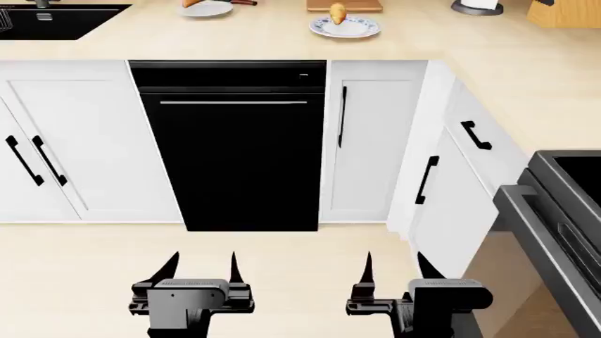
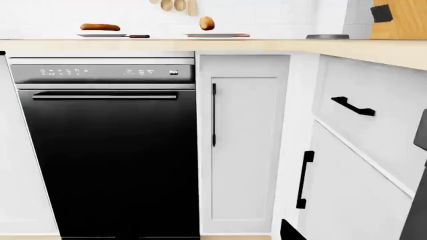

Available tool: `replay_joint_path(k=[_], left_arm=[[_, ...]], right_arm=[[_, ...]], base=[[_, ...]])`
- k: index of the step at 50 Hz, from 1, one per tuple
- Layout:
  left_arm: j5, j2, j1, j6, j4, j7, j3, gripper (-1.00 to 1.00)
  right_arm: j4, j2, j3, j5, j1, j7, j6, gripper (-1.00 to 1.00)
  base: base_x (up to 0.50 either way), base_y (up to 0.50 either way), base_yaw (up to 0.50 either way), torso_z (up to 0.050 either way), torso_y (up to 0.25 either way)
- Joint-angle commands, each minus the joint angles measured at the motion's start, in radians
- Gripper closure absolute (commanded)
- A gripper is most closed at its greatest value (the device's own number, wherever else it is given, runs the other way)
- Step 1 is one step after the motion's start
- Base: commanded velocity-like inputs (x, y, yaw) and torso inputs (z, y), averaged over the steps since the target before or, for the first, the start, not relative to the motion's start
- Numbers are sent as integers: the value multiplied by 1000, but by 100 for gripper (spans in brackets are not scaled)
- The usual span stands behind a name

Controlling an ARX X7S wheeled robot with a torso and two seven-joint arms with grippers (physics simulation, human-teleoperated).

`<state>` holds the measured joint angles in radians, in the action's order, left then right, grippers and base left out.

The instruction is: From the different types of pastries on the counter, select a croissant and place it on the cutting board. Then retrieve a jar of jam from the cabinet and place it alongside the croissant on the cutting board.

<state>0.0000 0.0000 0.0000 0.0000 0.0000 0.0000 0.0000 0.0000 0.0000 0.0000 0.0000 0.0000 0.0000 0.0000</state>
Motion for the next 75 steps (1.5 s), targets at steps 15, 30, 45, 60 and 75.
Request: replay_joint_path(k=[15,30,45,60,75], left_arm=[[-89,-79,-11,-252,309,-15,58,-100],[-219,-147,-191,-659,635,-27,5,-100],[-378,-171,-449,-1035,868,-74,-111,-100],[-482,-173,-570,-1193,918,-83,-217,-100],[-537,-190,-615,-1270,963,-97,-245,-100]], right_arm=[[-252,75,-64,27,40,38,276,-100],[-562,116,4,164,287,40,787,-100],[-785,162,1,228,583,68,1196,-100],[-823,146,14,276,765,67,1318,-100],[-874,170,28,314,856,55,1425,-100]], base=[[0,0,0,26,0],[0,0,0,50,0],[0,0,0,50,0],[313,0,0,50,0],[500,0,0,50,0]])
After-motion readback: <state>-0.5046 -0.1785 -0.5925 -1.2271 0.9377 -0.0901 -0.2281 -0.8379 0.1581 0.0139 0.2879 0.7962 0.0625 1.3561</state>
